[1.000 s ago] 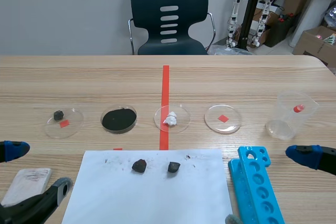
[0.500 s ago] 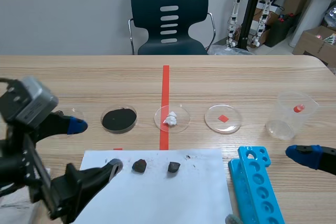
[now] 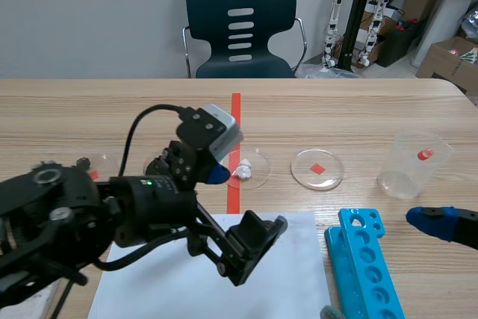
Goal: Pick up the right mineral with the left hand
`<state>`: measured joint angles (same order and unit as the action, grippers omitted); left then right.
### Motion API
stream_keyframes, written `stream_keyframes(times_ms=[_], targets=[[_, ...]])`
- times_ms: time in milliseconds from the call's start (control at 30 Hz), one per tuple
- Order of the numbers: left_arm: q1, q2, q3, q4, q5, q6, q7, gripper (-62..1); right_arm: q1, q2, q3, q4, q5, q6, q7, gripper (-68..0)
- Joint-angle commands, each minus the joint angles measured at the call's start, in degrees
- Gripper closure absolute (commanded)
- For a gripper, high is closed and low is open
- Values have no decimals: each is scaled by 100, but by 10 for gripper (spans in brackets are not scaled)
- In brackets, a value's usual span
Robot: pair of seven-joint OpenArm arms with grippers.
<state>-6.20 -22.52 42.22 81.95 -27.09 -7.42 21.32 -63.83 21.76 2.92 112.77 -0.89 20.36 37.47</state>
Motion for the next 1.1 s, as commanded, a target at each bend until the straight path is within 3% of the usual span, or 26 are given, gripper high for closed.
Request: stream_keyframes(times_ms=[0, 200, 433, 667, 833, 1067], targets=[[-146, 264, -42, -297, 52, 144, 81, -623, 4, 48, 39, 42, 61, 0, 103, -679], [-649, 1014, -24, -1453, 442, 367, 509, -623, 4, 48, 39, 42, 61, 0, 103, -679], [-763, 1233, -24, -2046, 852, 369, 376, -623, 4, 48, 39, 42, 61, 0, 103, -679], [-422, 1187, -24, -2037, 1871, 455, 153, -623, 4, 48, 39, 42, 61, 0, 103, -679], [-293, 1150, -24, -1928, 1989, 455, 380, -623, 4, 48, 39, 42, 61, 0, 103, -679], [15, 957, -24, -1123, 2162, 479, 354, -623, 4, 48, 39, 42, 61, 0, 103, -679]])
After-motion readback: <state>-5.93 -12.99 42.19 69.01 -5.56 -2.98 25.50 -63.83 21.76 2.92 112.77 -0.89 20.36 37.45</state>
